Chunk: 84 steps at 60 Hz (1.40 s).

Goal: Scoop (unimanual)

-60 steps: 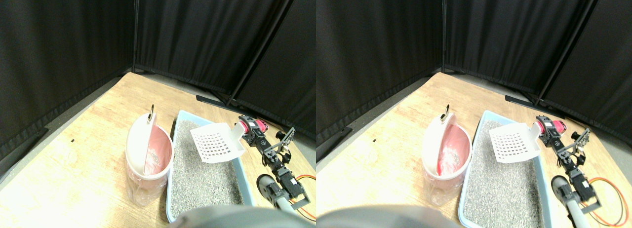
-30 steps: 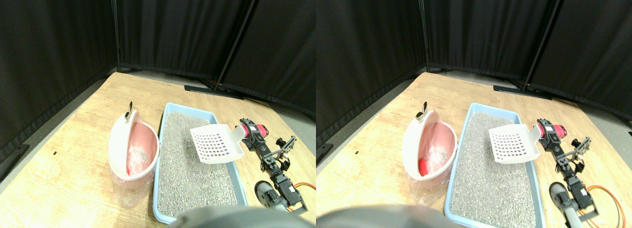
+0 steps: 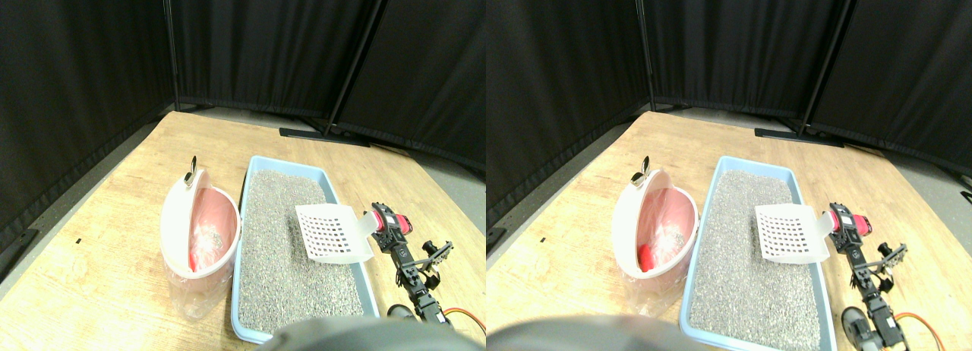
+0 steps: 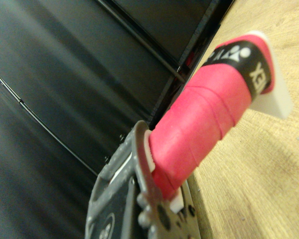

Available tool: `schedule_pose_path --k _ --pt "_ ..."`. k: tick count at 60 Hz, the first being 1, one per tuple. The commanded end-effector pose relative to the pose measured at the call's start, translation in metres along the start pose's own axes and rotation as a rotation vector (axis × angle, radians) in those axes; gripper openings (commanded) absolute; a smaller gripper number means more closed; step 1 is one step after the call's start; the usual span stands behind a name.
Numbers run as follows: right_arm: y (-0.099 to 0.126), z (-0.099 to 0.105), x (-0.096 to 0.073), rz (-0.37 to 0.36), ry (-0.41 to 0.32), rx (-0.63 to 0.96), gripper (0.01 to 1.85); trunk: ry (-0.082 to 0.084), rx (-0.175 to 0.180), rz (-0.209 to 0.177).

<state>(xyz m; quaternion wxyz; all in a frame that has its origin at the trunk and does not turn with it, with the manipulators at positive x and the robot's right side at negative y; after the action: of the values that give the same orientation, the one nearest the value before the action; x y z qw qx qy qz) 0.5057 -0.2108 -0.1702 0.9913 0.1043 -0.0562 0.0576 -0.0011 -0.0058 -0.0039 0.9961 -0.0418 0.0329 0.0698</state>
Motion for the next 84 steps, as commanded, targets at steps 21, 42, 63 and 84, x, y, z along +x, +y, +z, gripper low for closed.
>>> schedule_pose_path --k 21,42,63,84 --pt "-0.013 -0.028 -0.013 -0.057 -0.013 0.076 0.05 0.01 -0.019 -0.003" --pt "-0.008 -0.033 -0.02 -0.048 0.024 0.106 0.05 0.016 -0.02 -0.001" --pt "0.004 -0.036 -0.011 -0.057 0.095 0.131 0.05 0.022 -0.034 0.012" --pt "0.004 -0.055 -0.019 -0.163 0.375 0.081 1.09 0.028 -0.033 0.014"
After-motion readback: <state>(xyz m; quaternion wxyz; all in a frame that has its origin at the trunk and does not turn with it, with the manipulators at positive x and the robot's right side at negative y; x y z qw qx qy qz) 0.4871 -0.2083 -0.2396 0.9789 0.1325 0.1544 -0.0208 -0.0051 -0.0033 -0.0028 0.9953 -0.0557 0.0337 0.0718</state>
